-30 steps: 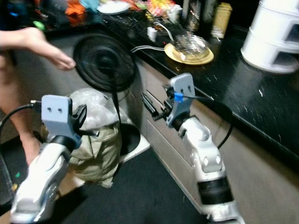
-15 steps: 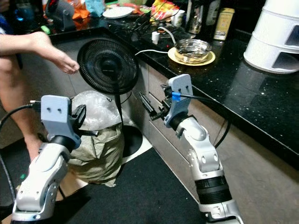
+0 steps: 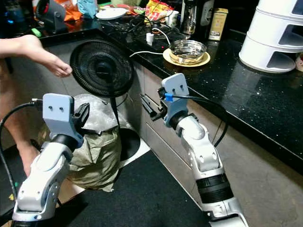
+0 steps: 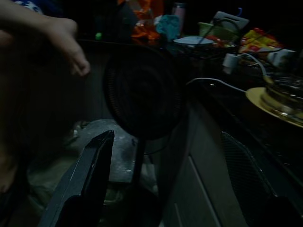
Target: Kitchen organization
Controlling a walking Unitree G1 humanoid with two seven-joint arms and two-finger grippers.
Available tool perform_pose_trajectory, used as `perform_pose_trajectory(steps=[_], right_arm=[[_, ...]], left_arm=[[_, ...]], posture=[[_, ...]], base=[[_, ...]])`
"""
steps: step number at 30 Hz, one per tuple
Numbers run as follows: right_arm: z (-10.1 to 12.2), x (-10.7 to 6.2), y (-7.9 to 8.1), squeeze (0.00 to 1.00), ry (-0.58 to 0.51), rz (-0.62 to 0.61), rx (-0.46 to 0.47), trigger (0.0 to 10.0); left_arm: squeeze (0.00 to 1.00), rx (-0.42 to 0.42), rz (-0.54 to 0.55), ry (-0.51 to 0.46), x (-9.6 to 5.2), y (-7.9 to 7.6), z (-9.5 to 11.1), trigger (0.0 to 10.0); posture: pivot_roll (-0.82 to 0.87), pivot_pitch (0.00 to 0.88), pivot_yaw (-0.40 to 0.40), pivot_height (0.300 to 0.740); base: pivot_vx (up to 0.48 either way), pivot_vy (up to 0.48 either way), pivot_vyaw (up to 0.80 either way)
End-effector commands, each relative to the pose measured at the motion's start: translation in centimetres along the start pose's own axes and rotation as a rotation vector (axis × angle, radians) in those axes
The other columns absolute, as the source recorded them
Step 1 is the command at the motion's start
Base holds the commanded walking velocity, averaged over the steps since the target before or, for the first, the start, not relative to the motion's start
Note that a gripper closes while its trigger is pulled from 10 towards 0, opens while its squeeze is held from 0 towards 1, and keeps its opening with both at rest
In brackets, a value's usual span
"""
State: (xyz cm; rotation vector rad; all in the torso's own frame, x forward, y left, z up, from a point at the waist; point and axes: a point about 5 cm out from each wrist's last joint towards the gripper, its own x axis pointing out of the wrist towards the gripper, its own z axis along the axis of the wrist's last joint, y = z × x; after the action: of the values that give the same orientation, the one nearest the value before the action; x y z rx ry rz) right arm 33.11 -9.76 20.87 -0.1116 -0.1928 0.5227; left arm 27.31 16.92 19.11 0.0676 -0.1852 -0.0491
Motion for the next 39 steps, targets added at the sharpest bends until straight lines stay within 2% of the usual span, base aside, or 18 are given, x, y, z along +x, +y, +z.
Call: perform_pose_trajectory(steps=[1, 16, 39], right_arm=[[0.0, 0.2, 0.2, 0.0, -0.004, 0.006, -0.017, 10.0], [0.1, 0.4, 0.4, 0.0, -0.011, -0.005, 0.007, 10.0], [0.2, 0.6, 1.2, 0.0, -0.022, 0.045, 0.022, 10.0]], left_arm=[[0.0, 0.005, -0.01, 0.0, 0.1, -0.1, 0.1, 10.0], [0.0, -0.002, -0.016, -0.001, 0.1, -0.2, 0.2, 10.0], [0.0, -0.004, -0.034, 0.005, 0.0, -0.5, 0.1, 10.0]], posture=[[0.09, 0.0, -0.042, 0.74], [0.09, 0.0, -0.043, 0.74], [0.1, 0.0, -0.049, 0.74]], base=[[0.319, 0.0, 0.0], [0.33, 0.0, 0.0], [0.363, 0.0, 0.0]])
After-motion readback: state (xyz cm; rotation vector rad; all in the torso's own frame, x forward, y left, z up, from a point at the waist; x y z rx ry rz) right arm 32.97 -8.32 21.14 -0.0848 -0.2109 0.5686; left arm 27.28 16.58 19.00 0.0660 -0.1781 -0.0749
